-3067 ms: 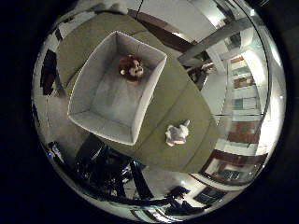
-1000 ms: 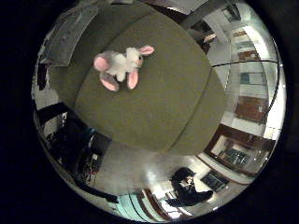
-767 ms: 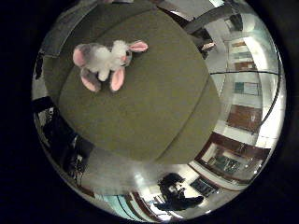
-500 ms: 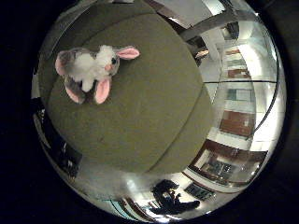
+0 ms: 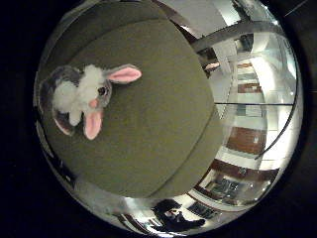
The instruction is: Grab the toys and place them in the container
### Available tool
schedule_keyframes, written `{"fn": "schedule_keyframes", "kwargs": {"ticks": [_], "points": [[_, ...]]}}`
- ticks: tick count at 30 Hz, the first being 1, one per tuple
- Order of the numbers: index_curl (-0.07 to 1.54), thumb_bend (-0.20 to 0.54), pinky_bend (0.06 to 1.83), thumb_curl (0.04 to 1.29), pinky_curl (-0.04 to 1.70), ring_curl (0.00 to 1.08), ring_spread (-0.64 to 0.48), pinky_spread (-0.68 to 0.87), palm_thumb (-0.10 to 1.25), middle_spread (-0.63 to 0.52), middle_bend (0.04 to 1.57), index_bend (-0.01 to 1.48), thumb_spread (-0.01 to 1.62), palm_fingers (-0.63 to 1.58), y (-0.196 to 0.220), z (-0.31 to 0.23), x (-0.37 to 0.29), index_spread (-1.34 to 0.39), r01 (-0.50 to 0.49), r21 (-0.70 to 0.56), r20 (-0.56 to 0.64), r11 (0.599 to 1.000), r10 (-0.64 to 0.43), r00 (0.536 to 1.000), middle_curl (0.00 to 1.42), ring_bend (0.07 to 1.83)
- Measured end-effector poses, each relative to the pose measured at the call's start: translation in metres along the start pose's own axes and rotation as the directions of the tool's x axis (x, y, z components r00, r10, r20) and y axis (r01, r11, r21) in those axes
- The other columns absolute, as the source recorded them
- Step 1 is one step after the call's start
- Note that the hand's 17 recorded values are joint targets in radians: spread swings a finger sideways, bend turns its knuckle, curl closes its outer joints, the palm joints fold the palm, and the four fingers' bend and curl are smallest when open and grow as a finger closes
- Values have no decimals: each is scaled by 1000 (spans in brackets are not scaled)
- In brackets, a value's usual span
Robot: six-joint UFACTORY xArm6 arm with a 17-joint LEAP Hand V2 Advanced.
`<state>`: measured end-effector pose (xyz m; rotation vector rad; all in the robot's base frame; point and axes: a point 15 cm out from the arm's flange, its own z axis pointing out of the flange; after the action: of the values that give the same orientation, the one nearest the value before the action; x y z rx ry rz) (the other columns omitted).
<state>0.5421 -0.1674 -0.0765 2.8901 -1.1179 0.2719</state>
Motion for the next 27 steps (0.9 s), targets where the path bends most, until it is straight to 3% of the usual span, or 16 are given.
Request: {"fn": "schedule_keyframes", "kwargs": {"ticks": [8,16,27], "points": [[314,-24,541,380,68,250,122,291,739,-52,189,179,996,117,17,6,7,-420,26,-22,-5,999,-26,1000,310,300],[301,-31,543,369,79,253,138,312,649,-27,194,165,1026,146,27,22,30,-399,19,-32,-21,999,-19,1000,317,300],[280,-26,568,333,76,257,117,309,601,-30,205,163,1021,175,32,45,10,-388,54,-54,19,997,-53,998,332,323]]}}
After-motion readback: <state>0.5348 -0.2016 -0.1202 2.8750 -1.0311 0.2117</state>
